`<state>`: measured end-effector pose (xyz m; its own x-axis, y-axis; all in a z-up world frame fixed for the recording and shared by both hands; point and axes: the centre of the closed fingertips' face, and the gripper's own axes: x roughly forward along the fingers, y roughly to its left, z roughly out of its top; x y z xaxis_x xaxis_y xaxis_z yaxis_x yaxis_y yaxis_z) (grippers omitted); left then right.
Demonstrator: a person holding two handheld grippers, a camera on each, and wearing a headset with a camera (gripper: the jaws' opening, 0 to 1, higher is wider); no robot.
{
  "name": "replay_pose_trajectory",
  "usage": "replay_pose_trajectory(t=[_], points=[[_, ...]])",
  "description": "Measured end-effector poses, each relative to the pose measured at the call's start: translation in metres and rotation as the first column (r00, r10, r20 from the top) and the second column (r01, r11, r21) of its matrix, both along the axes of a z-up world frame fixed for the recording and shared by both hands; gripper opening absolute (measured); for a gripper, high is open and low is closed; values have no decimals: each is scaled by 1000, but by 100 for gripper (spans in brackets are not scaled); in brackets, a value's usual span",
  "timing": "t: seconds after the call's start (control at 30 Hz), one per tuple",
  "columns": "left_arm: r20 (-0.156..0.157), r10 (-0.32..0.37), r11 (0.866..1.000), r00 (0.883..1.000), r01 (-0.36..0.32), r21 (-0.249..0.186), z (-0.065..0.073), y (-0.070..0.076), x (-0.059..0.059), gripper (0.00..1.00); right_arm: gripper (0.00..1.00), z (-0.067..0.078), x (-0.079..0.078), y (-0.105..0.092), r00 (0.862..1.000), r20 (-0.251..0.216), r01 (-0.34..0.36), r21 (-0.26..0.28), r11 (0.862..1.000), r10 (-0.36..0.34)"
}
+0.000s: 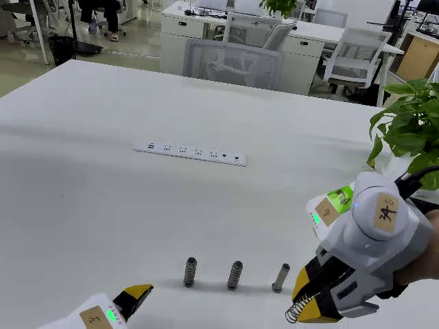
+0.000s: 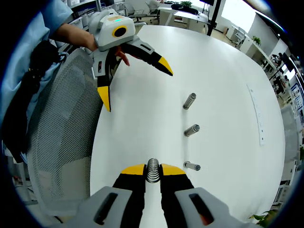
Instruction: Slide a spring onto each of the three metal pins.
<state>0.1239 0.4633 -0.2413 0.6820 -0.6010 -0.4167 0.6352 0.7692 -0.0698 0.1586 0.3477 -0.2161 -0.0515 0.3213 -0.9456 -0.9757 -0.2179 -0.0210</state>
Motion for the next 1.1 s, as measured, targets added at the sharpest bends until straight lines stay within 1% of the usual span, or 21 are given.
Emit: replay_pose_trajectory(t=[0.03,0.07,0.1,0.23,0.3,0.37,0.43,0.53,0.67,0.77,0.83,1.1], points=[[-5,6,1000,1000,-6,-13,0,1,0,100,12,-1,2,-2,1000,0,0,-10,1000,0],[-2,8,1000,1000,-8,-15,1,2,0,100,12,-1,5,-2,1000,2,-2,-14,1000,2],[0,15,1000,1000,-15,-12,1,3,1,100,12,0,11,-4,1000,14,-3,-19,1000,3],[1,21,1000,1000,-21,-8,1,5,2,100,12,4,25,-5,1000,23,6,-25,1000,-5],[-3,17,1000,1000,-17,-2,0,6,1,100,12,5,32,-6,1000,24,5,-33,999,-4],[-8,-1,1000,1000,1,8,-1,4,-1,100,12,6,40,-8,999,40,1,-47,999,1],[-9,-4,1000,1000,5,17,-2,4,-1,100,12,6,46,-8,999,42,1,-51,999,1],[-11,-13,1000,1000,13,18,-3,4,0,100,12,7,55,-7,999,50,0,-57,998,3],[-17,-15,1000,1000,16,19,-4,4,0,100,12,7,63,-4,998,57,-2,-62,998,5],[-20,-16,1000,1000,17,22,-4,4,1,100,12,5,68,-4,997,68,-14,-83,996,20],[-24,-19,1000,1000,19,24,-5,4,1,100,12,3,70,-3,998,66,-17,-88,996,23],[-37,-17,1000,999,17,20,-7,5,2,100,12,-5,74,-2,997,65,-30,-118,993,38]])
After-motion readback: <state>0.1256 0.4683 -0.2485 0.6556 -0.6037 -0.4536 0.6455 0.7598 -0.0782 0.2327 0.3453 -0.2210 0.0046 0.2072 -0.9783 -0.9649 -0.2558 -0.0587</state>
